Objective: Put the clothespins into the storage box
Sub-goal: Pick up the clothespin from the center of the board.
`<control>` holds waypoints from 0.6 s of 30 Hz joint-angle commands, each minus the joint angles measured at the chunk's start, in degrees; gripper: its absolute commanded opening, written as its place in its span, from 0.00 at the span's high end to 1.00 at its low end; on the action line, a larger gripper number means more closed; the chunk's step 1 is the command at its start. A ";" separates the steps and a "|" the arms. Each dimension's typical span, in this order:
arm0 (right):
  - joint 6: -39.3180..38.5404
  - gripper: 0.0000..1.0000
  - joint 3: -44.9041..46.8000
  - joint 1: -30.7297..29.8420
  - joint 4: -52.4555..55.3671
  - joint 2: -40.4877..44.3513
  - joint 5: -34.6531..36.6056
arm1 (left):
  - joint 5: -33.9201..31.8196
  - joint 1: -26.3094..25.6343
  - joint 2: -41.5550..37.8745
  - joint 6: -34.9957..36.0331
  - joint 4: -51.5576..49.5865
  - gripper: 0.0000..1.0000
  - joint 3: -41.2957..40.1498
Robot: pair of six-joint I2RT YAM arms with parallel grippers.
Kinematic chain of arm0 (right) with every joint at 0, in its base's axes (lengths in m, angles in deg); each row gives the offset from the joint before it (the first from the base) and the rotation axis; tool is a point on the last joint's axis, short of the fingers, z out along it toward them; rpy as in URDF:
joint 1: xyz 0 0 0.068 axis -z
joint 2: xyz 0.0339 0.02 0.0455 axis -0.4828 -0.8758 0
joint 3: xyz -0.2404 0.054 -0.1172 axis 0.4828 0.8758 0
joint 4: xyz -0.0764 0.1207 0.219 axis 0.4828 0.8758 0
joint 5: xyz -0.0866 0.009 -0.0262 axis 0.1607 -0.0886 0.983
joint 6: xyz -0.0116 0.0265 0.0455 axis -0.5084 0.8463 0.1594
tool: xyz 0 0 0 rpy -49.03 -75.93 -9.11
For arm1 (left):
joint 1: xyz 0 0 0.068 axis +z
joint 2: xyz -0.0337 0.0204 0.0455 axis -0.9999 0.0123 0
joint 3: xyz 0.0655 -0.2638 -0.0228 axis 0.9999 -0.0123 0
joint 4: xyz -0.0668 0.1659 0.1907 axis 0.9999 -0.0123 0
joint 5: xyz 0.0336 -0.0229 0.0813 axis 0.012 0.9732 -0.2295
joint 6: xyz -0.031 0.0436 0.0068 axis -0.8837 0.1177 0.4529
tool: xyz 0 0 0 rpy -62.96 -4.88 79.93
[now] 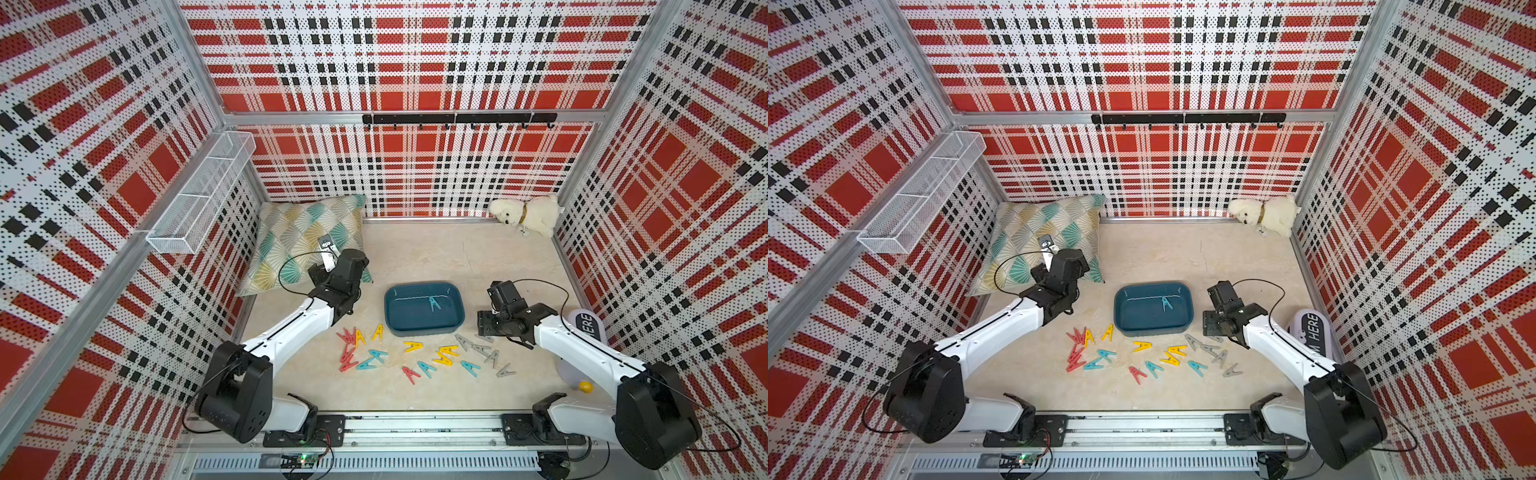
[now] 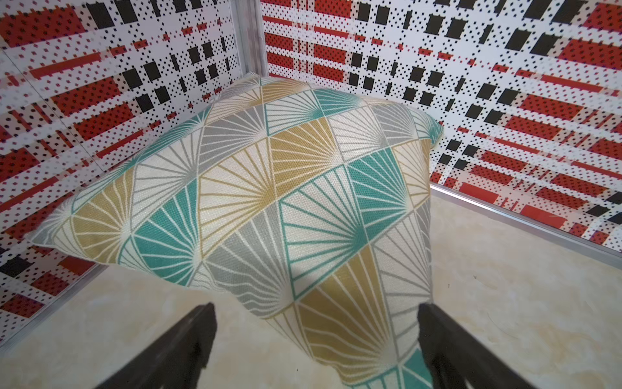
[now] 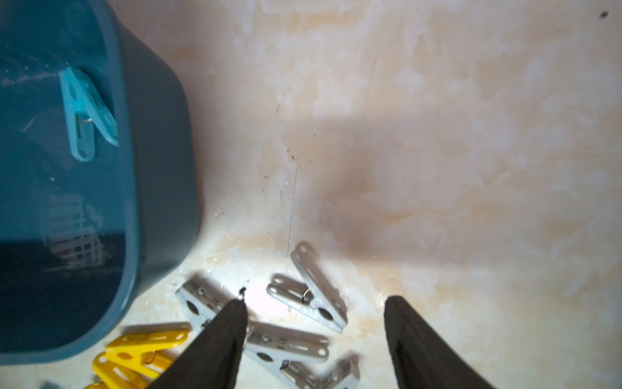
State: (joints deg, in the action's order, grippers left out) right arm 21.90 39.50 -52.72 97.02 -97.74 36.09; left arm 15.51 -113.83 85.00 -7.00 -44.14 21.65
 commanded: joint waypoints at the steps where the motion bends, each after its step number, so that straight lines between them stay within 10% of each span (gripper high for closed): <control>1: 2.52 0.29 1.44 -0.39 0.34 0.33 -1.73 | 0.38 0.14 0.46 -0.73 1.36 0.01 1.73; 18: 5.63 0.27 3.38 -3.83 -0.34 -3.44 0.53 | 2.37 1.20 0.45 -0.46 2.94 0.01 1.12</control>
State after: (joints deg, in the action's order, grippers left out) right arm 25.73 42.58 -55.85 96.83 -100.59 35.39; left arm 17.04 -113.11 85.07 -7.46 -42.59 21.65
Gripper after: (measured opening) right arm 0.730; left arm 0.992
